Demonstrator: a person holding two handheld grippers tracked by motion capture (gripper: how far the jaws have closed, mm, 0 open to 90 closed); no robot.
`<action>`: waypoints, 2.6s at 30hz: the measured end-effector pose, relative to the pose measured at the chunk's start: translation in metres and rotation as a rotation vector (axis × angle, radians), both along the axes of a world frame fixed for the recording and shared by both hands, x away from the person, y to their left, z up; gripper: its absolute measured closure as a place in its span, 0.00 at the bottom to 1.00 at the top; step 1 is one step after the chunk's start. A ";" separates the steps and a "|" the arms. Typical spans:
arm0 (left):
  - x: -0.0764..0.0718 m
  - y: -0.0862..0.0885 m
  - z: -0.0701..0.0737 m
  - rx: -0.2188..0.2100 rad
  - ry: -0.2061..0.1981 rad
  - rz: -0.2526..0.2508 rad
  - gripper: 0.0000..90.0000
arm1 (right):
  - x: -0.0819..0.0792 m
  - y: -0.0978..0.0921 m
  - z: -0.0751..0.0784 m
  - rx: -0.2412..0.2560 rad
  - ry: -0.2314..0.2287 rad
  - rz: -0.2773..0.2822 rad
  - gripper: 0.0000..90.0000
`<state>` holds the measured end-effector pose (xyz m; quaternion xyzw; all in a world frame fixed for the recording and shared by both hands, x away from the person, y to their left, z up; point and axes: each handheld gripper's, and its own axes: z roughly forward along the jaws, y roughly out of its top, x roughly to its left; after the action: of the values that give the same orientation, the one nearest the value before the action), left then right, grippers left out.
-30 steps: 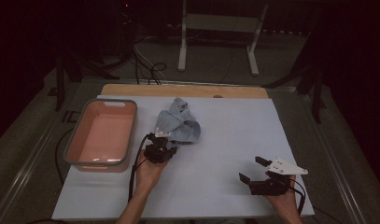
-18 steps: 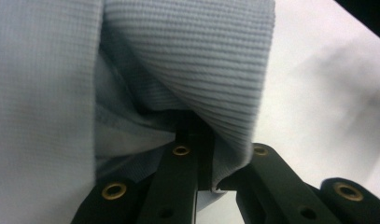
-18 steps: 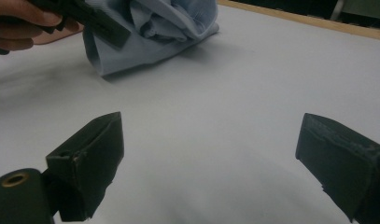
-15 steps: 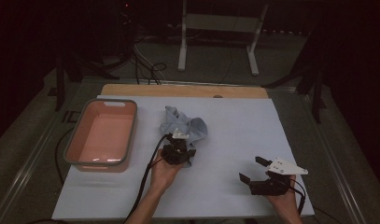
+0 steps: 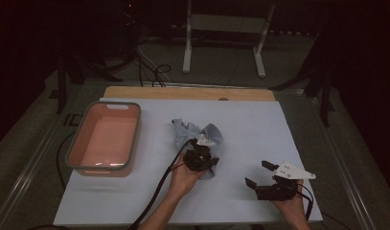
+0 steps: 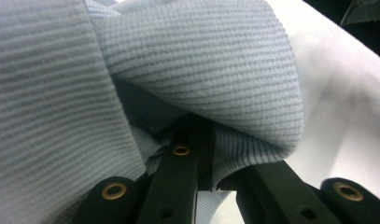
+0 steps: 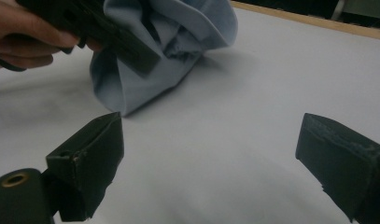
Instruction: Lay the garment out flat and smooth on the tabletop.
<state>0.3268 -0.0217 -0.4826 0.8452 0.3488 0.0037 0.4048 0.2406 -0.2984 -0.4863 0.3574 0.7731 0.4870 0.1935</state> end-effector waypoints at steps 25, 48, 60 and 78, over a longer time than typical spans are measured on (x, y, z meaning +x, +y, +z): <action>-0.023 0.024 0.050 -0.069 -0.085 -0.022 0.50 | 0.000 0.000 0.000 -0.002 -0.004 0.001 0.09; 0.054 0.001 0.044 0.008 -0.045 0.111 0.40 | 0.002 0.014 -0.002 -0.003 0.005 0.031 0.09; 0.048 0.004 0.046 0.067 -0.055 0.046 0.93 | 0.004 0.032 -0.003 0.000 0.012 0.072 0.09; -0.011 0.077 0.055 0.027 -0.138 0.094 0.94 | 0.019 0.063 -0.005 0.001 0.028 0.131 0.09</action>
<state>0.3156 0.0553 -0.4272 0.8310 0.3593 0.0857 0.4160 0.2593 -0.2354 -0.4912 0.3129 0.7972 0.4939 0.1504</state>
